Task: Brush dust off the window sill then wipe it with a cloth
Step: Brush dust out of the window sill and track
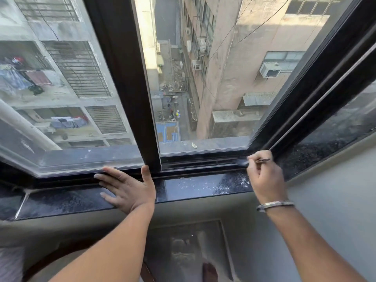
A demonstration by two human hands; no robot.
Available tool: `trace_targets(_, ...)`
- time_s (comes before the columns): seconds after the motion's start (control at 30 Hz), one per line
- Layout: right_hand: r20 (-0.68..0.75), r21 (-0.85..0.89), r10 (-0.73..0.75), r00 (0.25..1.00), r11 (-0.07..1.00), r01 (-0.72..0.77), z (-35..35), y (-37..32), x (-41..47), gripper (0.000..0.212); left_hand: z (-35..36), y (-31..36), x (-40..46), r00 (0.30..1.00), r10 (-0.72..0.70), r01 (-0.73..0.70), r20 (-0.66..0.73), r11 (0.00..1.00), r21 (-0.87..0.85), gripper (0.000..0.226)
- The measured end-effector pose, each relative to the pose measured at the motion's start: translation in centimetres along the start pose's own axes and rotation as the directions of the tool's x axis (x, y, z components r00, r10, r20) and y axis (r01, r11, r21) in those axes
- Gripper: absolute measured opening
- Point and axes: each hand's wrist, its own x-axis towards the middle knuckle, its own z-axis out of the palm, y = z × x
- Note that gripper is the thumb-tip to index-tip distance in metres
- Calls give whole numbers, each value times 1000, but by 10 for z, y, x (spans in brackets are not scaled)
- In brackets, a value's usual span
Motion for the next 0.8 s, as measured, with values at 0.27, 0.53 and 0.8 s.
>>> trace_targets(0.27, -110, 270, -171, 979, 943, 195, -21, -10, -24, 7, 1, -2, 2, 1000, 1, -2, 11, 1000, 5, 104)
trace_targets(0.53, -141, 533, 53, 989, 845, 31, -17, -20, -51, 16, 0, -1, 1, 999, 8, -9, 49, 1000, 19, 104)
trace_targets(0.8, 503, 799, 389, 772, 131, -587, 34, -75, -85, 31, -72, -44, -4, 629, 772, -739, 97, 632, -232, 112)
